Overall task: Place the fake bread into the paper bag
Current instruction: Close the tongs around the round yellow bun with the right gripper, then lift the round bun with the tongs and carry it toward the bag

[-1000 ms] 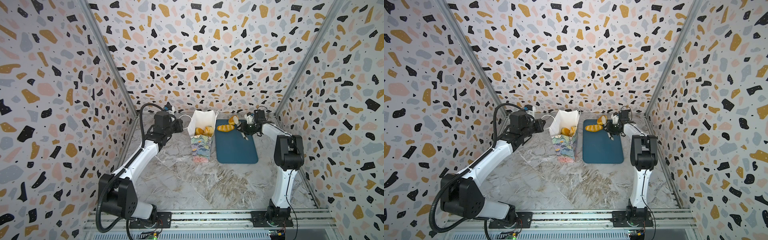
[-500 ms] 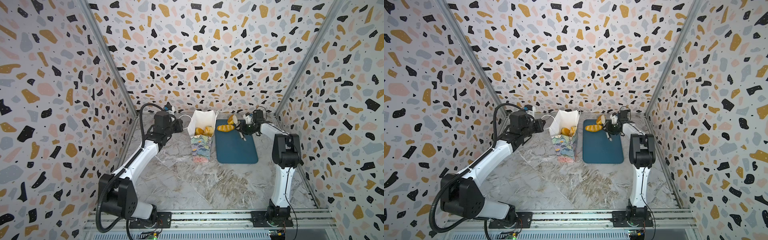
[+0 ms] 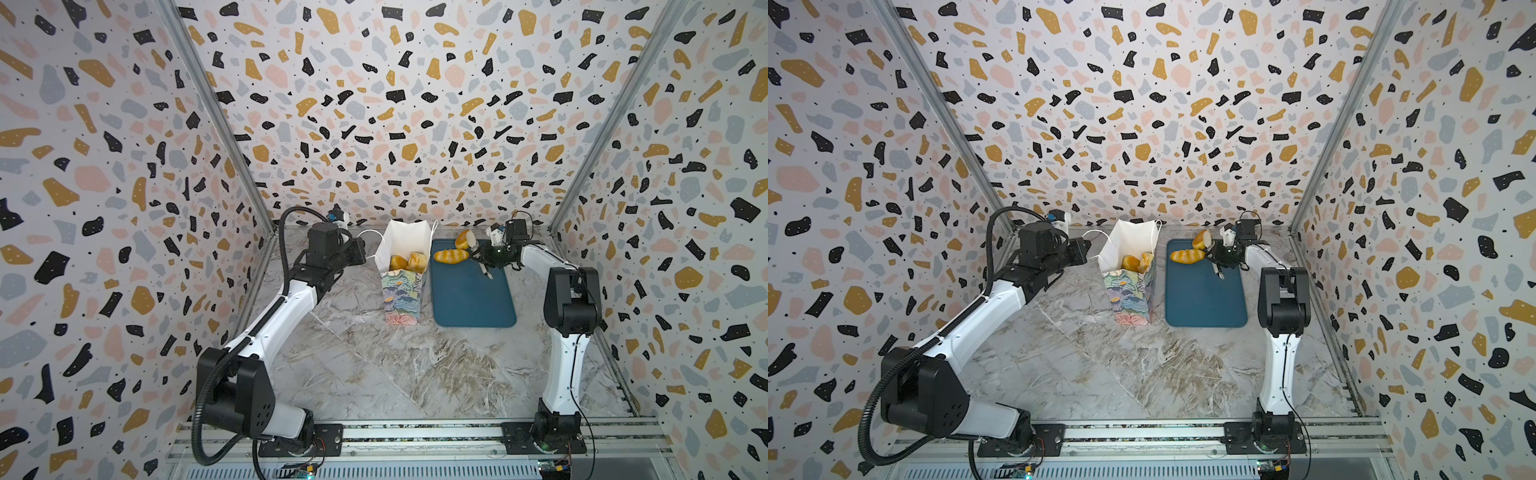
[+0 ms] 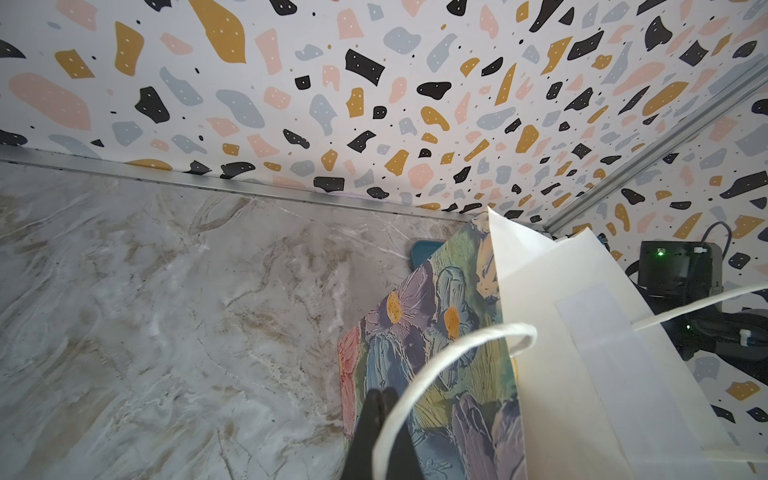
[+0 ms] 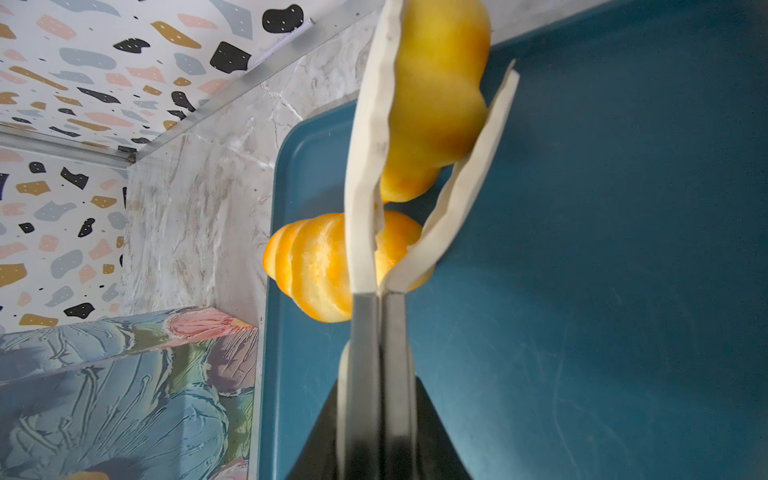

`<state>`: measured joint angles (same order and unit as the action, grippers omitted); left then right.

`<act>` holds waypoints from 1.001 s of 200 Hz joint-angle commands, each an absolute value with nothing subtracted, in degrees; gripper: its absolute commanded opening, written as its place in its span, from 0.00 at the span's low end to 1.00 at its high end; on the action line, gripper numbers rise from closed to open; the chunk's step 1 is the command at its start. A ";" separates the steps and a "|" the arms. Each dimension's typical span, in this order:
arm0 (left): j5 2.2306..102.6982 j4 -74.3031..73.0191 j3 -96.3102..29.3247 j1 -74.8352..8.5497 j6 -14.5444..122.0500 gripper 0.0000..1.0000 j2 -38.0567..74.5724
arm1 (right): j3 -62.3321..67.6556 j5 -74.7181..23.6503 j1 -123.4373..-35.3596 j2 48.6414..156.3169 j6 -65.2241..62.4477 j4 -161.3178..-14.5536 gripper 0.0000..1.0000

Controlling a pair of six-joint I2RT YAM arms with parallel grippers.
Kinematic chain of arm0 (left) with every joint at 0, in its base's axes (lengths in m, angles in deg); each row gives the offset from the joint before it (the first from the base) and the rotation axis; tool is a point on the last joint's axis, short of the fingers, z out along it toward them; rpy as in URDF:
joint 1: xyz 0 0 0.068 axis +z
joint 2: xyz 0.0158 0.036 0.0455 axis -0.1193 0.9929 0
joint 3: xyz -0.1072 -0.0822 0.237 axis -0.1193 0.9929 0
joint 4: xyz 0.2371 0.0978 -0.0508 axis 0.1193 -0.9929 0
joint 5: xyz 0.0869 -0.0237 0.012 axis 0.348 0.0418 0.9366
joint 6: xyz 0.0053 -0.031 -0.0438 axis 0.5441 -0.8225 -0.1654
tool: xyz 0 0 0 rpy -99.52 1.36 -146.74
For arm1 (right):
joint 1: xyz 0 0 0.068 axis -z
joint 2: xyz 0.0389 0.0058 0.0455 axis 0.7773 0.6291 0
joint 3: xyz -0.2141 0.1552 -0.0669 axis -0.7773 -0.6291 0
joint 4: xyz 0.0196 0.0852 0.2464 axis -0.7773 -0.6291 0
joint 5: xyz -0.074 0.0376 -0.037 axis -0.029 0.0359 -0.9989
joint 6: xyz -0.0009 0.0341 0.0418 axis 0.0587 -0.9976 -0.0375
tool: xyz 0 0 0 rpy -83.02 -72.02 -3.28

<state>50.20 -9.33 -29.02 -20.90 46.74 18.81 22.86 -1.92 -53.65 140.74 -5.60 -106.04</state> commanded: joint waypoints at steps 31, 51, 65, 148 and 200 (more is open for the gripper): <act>49.44 -8.73 -30.57 -20.56 46.98 0.00 18.85 | 23.55 -1.24 -53.63 139.46 -5.39 -106.50 0.16; 49.31 -8.73 -30.53 -20.56 46.89 0.00 19.04 | 22.49 -1.39 -53.56 137.60 -5.51 -105.73 0.15; 49.28 -8.73 -30.53 -20.56 46.89 0.00 18.99 | 21.88 -1.34 -53.56 136.49 -5.60 -105.72 0.15; 49.05 -8.39 -30.40 -20.56 46.59 0.00 19.16 | 15.35 -0.89 -53.55 131.54 -6.86 -102.72 0.12; 48.92 -8.38 -30.32 -20.51 46.54 0.00 19.09 | 12.71 -1.92 -53.44 128.70 -7.38 -100.96 0.10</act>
